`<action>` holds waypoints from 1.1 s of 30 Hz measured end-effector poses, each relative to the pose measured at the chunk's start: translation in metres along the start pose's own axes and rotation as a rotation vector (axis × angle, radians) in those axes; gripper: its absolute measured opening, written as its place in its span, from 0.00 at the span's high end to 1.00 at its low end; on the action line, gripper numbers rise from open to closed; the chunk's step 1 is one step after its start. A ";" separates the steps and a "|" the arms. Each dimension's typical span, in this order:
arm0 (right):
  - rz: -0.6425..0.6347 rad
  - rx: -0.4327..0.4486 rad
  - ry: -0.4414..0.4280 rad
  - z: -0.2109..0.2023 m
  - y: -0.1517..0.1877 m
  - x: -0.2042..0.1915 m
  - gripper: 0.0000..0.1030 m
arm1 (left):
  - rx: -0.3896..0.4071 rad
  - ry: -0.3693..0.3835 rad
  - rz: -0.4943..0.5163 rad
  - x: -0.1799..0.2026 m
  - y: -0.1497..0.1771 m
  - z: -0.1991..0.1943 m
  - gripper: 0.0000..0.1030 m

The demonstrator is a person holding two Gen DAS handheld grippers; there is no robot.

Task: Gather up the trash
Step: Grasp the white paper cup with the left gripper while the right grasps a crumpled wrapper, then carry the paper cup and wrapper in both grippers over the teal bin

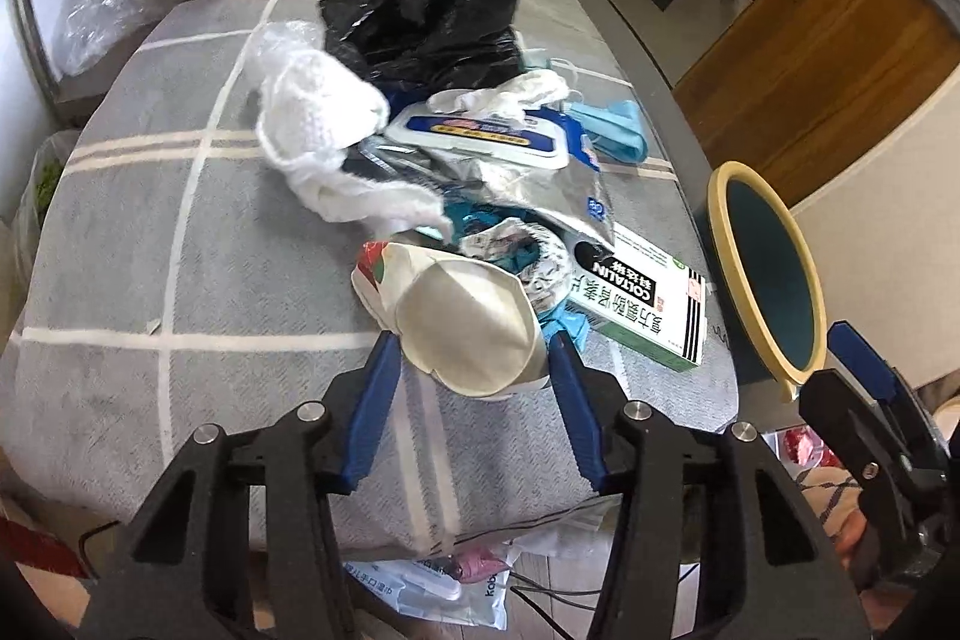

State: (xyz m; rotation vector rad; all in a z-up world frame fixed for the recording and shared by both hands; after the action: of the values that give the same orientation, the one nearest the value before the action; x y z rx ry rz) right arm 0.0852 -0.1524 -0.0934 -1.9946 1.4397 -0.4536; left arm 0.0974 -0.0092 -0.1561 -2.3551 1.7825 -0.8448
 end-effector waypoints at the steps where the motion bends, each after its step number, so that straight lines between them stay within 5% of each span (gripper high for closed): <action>1: -0.004 -0.004 -0.002 0.002 0.000 -0.002 0.05 | 0.000 0.001 -0.020 -0.003 0.001 -0.002 0.52; 4: -0.016 -0.015 -0.012 0.010 0.000 -0.007 0.05 | 0.014 0.000 -0.059 -0.014 -0.001 -0.009 0.54; 5: -0.021 -0.020 -0.016 0.014 0.000 -0.009 0.05 | 0.022 0.002 -0.069 -0.017 -0.003 -0.012 0.77; 6: -0.024 -0.024 -0.020 0.016 -0.001 -0.010 0.05 | 0.034 -0.005 -0.076 -0.019 -0.005 -0.016 0.80; 17: -0.095 -0.087 -0.087 0.066 0.000 -0.042 0.08 | 0.050 0.001 -0.144 -0.036 -0.009 -0.024 0.83; 24: -0.124 -0.142 -0.098 0.099 0.001 -0.055 0.30 | 0.070 0.003 -0.178 -0.047 -0.010 -0.032 0.83; 26: -0.118 -0.163 -0.105 0.108 0.004 -0.058 0.39 | 0.074 0.003 -0.185 -0.049 -0.010 -0.034 0.83; 28: -0.113 -0.182 -0.115 0.114 0.007 -0.061 0.62 | 0.084 0.002 -0.192 -0.051 -0.011 -0.039 0.83; 31: -0.099 -0.179 -0.139 0.109 0.009 -0.064 0.69 | 0.110 0.005 -0.203 -0.053 -0.015 -0.047 0.84; 32: -0.096 -0.174 -0.148 0.107 0.009 -0.065 0.70 | 0.121 0.007 -0.203 -0.052 -0.016 -0.050 0.87; 33: -0.092 -0.170 -0.156 0.104 0.009 -0.065 0.70 | 0.128 0.009 -0.202 -0.052 -0.018 -0.053 1.00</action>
State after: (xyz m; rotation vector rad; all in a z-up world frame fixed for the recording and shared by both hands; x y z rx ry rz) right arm 0.1187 -0.0632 -0.1712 -2.1860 1.3321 -0.2146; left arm 0.0792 0.0573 -0.1246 -2.4785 1.4628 -0.9634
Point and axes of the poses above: each gripper's, at about its wrist camera, not at the fingertips, and z roughly the way its jaws point, x to its right, y to its underside, the point moved 10 cm from there along z, roughly the way its jaws point, and after that the axes turned 6 degrees about -z, right-handed, at the moved point
